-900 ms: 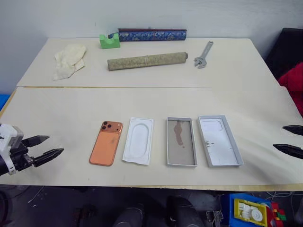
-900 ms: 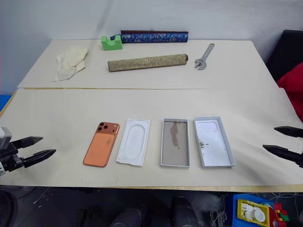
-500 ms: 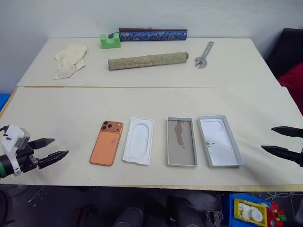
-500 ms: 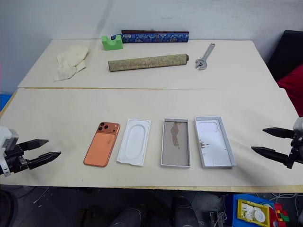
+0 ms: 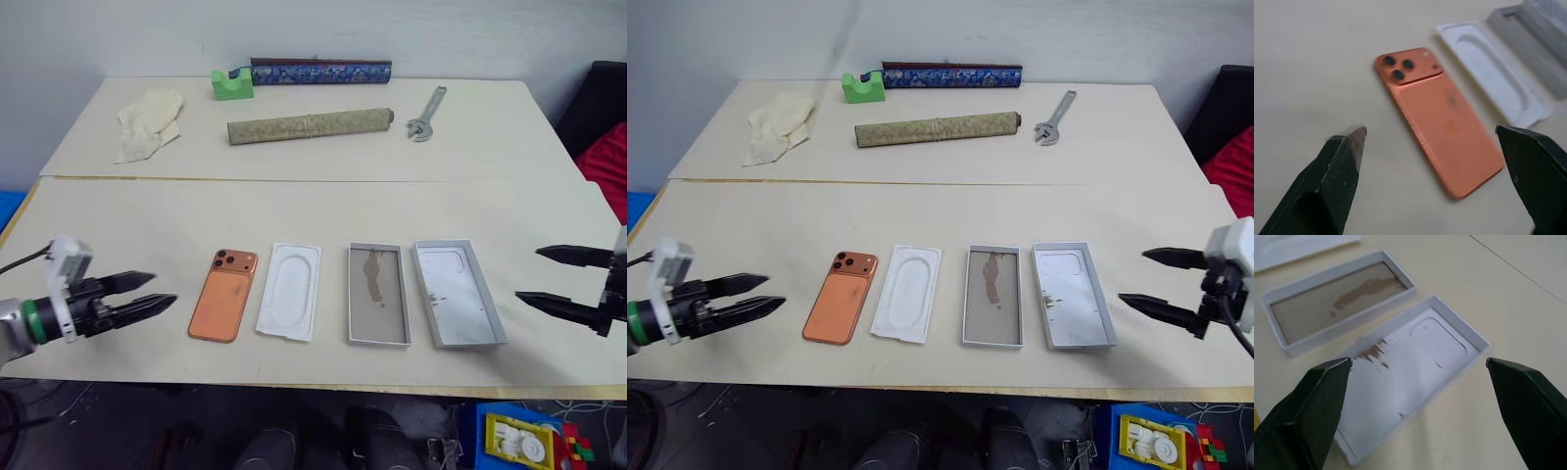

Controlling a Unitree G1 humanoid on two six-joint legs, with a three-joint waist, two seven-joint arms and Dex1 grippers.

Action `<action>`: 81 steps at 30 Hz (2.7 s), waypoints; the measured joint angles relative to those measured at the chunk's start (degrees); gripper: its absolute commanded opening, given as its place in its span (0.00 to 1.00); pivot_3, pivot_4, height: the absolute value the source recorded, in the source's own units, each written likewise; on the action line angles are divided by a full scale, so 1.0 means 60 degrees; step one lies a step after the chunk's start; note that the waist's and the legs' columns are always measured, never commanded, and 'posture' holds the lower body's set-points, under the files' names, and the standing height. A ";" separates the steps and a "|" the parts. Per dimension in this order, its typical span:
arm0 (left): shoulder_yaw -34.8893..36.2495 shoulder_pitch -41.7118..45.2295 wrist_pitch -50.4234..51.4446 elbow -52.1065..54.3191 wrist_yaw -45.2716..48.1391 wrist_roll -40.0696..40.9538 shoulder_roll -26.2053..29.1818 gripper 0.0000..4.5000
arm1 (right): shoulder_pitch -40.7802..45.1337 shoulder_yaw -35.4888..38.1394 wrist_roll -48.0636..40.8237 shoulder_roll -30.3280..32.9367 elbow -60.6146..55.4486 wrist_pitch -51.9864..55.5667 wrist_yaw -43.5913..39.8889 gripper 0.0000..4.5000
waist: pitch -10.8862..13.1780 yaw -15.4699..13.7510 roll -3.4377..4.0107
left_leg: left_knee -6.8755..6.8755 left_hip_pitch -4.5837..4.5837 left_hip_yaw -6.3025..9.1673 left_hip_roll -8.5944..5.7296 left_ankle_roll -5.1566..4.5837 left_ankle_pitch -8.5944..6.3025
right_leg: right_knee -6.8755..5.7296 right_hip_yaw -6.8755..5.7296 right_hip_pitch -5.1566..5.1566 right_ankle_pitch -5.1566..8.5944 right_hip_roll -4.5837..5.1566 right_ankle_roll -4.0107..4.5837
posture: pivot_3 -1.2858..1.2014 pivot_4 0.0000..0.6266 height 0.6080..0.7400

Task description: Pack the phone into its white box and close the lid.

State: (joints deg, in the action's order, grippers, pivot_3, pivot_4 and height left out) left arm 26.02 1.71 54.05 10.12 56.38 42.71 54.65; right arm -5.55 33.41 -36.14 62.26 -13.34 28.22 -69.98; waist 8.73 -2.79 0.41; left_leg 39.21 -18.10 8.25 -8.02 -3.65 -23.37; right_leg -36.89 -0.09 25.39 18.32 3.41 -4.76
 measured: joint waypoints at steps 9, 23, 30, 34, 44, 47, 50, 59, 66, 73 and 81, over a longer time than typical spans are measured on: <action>-0.1874 0.2357 0.5032 0.0443 -0.2020 0.1905 -0.1547 0.99 | 0.0213 -0.1045 -0.1531 -0.0557 -0.3622 0.1120 0.1071 1.00 | -0.0006 -0.0015 -0.0058 | 0.0046 -0.0001 0.0005 -0.0005 0.0003 0.0000 | -0.0019 -0.0012 -0.0003 -0.0002 -0.0003 -0.0002 | 0.52 0.24 1.00; -0.3210 0.4008 0.6220 -0.0987 -0.3004 0.1560 -0.2896 0.86 | -0.0355 -0.1374 -0.1487 -0.1040 -0.4122 0.0906 0.1283 1.00 | -0.0016 0.0004 -0.0076 | 0.0122 -0.0010 0.0017 -0.0009 0.0022 -0.0010 | -0.0079 -0.0030 -0.0002 -0.0001 -0.0002 -0.0001 | 0.52 0.24 1.00; -0.3144 0.4066 0.5884 -0.1902 -0.3186 0.1202 -0.3680 0.45 | -0.0717 -0.1359 -0.1127 -0.1093 -0.4156 0.0642 0.1379 1.00 | -0.0035 -0.0154 -0.0068 | 0.0140 -0.0008 0.0022 -0.0022 0.0021 -0.0011 | -0.0086 -0.0027 -0.0012 -0.0002 0.0007 -0.0002 | 0.52 0.24 1.00; -0.2820 0.4226 0.6019 -0.2072 -0.3369 0.1145 -0.4104 0.16 | -0.0796 -0.1377 -0.0864 -0.1093 -0.4234 0.0383 0.1378 1.00 | -0.0049 -0.0255 -0.0066 | 0.0139 -0.0006 0.0021 -0.0027 0.0021 -0.0011 | -0.0086 -0.0026 -0.0012 -0.0002 0.0010 -0.0002 | 0.52 0.24 1.00; -0.2349 0.4022 0.6172 -0.1888 -0.3751 0.1485 -0.4095 0.00 | -0.0039 -0.3634 0.0924 -0.1083 -0.4137 -0.0700 0.1368 1.00 | -0.0122 -0.0106 -0.0012 | 0.0125 0.0023 0.0022 -0.0026 0.0027 -0.0013 | -0.0098 -0.0001 -0.0012 -0.0001 -0.0001 -0.0001 | 0.52 0.24 1.00; -0.2228 0.3945 0.6178 -0.1843 -0.3918 0.1716 -0.4074 0.00 | 0.0420 -0.4892 0.1792 -0.1148 -0.3896 -0.1166 0.1361 1.00 | -0.0121 -0.0040 -0.0013 | 0.0122 0.0023 0.0038 -0.0026 0.0029 -0.0014 | -0.0097 -0.0008 -0.0007 0.0000 -0.0002 0.0000 | 0.52 0.24 1.00; -0.2141 0.3855 0.6177 -0.1799 -0.4187 0.1994 -0.4054 0.00 | 0.0619 -0.5508 0.2217 -0.1238 -0.3667 -0.1386 0.1353 1.00 | -0.0121 -0.0027 -0.0013 | 0.0123 0.0020 0.0040 -0.0026 0.0030 -0.0015 | -0.0097 -0.0011 -0.0006 0.0000 -0.0002 0.0000 | 0.52 0.24 1.00; -0.2467 0.3390 0.6380 -0.1646 -0.5332 0.3532 -0.2957 0.48 | 0.1549 -0.5444 0.1293 -0.1467 -0.3739 -0.0920 0.1374 1.00 | -0.0097 -0.0005 -0.0048 | 0.0124 0.0011 0.0086 -0.0026 0.0043 -0.0022 | -0.0097 -0.0013 0.0011 0.0006 -0.0018 0.0012 | 0.52 0.24 1.00; -0.2699 0.3881 0.6387 -0.1897 -0.6388 0.4124 -0.3758 0.54 | 0.1844 -0.5546 0.1406 -0.1692 -0.3643 -0.0903 0.1554 1.00 | -0.0098 -0.0087 -0.0053 | 0.0136 0.0005 0.0088 -0.0038 0.0043 -0.0022 | -0.0099 -0.0016 0.0007 0.0005 -0.0009 0.0011 | 0.52 0.24 1.00; -0.2853 0.4442 0.6333 -0.2493 -0.7021 0.3841 -0.5240 0.45 | 0.1559 -0.5453 0.1197 -0.1692 -0.3780 -0.0635 0.1721 1.00 | -0.0104 -0.0135 -0.0063 | 0.0143 0.0005 0.0087 -0.0045 0.0043 -0.0022 | -0.0099 -0.0021 0.0004 0.0005 -0.0003 0.0009 | 0.52 0.24 1.00; -0.2759 0.4761 0.6425 -0.2806 -0.7058 0.3674 -0.5514 0.01 | 0.1307 -0.5051 0.1035 -0.1691 -0.4041 -0.0416 0.2002 1.00 | -0.0115 -0.0118 -0.0060 | 0.0146 0.0013 0.0085 -0.0044 0.0043 -0.0022 | -0.0105 -0.0019 -0.0002 0.0005 -0.0003 0.0009 | 0.52 0.24 1.00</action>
State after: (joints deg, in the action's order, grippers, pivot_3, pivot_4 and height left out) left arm 9.46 30.28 92.60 -6.72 14.03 64.75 21.57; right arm 2.30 3.11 -29.93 52.12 -37.59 25.72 -57.97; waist 8.04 -3.50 0.05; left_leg 40.08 -18.02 8.76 -8.28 -3.39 -23.50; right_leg -37.52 -0.20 25.38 18.34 3.40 -4.71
